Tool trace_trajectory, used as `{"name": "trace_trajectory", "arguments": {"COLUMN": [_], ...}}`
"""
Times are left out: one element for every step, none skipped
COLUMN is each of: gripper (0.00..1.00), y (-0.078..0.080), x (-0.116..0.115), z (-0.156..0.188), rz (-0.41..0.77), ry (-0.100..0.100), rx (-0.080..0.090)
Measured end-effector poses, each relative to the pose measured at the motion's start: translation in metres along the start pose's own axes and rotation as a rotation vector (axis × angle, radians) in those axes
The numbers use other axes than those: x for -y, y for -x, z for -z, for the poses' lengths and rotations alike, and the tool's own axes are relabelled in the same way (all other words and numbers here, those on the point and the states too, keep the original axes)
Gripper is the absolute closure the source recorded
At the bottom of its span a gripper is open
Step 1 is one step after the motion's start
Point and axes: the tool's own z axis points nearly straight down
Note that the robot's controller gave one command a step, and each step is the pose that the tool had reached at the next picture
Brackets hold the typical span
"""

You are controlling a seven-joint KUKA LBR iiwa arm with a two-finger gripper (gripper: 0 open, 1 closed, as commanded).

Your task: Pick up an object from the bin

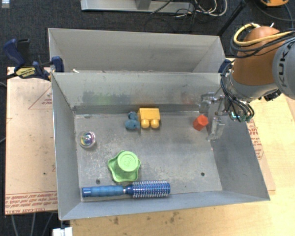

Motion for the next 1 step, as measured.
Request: {"name": "trace_trajectory", "arguments": {"gripper": [0.0], "y": [0.0206], "x": [-0.0264], "z": [0.0293], "rz": [0.148], "ry": [-0.001], "rx": [0.012]}}
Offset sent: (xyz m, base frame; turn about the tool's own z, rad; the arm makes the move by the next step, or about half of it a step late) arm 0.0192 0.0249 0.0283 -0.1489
